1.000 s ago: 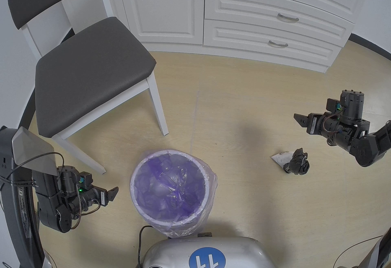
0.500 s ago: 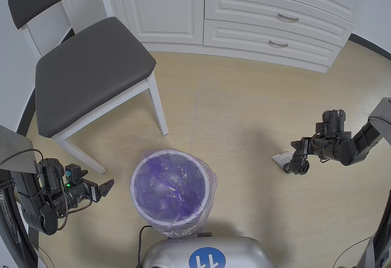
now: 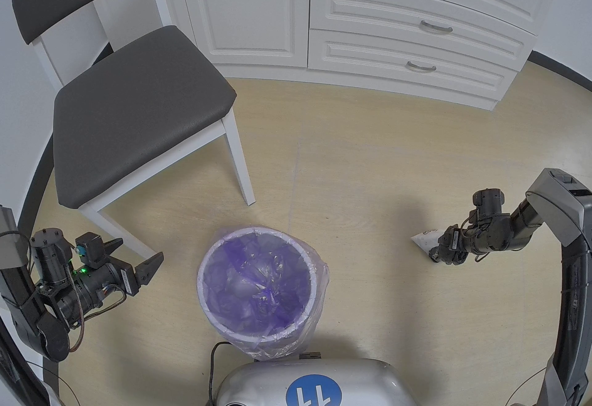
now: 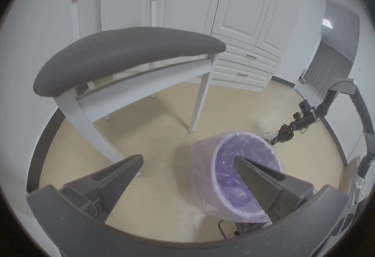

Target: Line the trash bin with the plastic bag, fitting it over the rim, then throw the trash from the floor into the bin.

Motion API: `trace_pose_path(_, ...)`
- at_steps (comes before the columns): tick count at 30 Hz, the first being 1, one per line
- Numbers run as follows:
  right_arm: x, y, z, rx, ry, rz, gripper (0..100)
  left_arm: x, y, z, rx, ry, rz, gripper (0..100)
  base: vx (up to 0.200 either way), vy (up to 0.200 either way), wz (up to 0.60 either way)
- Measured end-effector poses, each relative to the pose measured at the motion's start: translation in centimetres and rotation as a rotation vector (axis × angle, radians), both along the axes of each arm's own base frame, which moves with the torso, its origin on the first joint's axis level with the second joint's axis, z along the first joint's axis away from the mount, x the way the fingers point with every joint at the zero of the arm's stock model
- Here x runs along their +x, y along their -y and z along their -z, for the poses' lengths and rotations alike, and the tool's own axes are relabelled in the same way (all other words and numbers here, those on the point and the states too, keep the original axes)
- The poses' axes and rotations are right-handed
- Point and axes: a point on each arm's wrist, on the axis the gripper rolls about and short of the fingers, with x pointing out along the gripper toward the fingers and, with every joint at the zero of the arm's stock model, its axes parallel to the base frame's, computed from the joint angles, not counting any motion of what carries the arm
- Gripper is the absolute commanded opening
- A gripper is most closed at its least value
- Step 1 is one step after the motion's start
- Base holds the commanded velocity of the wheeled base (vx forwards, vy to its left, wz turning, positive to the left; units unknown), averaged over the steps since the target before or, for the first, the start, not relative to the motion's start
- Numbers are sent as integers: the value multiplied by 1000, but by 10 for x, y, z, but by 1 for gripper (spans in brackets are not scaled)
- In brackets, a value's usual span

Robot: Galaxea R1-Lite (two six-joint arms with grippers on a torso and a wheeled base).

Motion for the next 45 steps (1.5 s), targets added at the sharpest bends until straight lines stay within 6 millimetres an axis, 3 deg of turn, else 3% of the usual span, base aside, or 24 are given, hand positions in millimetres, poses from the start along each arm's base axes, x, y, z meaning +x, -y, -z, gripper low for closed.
trace_pose_path(11, 29, 4, 25, 197, -67, 73, 100, -6, 1, -18, -2, 79, 9, 100, 0, 0, 0)
trace_pose_path(12, 30, 4, 27, 198, -66, 73, 0, -7, 1, -19, -1, 83, 8, 100, 0, 0, 0)
trace_pose_path(21, 26, 4, 33, 195, -92, 72, 0, -11, 1, -26, 1, 111, 8, 100, 0, 0, 0)
trace_pose_path(25, 20, 4, 21, 193, -88, 69, 0, -16, 1, -32, -3, 137, 5, 100, 0, 0, 0)
trace_pose_path(29, 9, 3, -10, 188, -59, 42, 0, -22, 1, -39, -5, 166, 5, 100, 0, 0, 0)
trace_pose_path(35, -25, -9, -78, 139, 43, -66, 0, -31, 1, -48, -6, 206, 5, 100, 0, 0, 0)
trace_pose_path(42, -92, -46, -158, 70, 235, -224, 0, -38, 4, -58, -3, 255, 16, 100, 0, 0, 0)
trace_pose_path(45, -122, -66, -180, 39, 301, -292, 0, -41, 6, -62, -2, 275, 25, 100, 0, 0, 0)
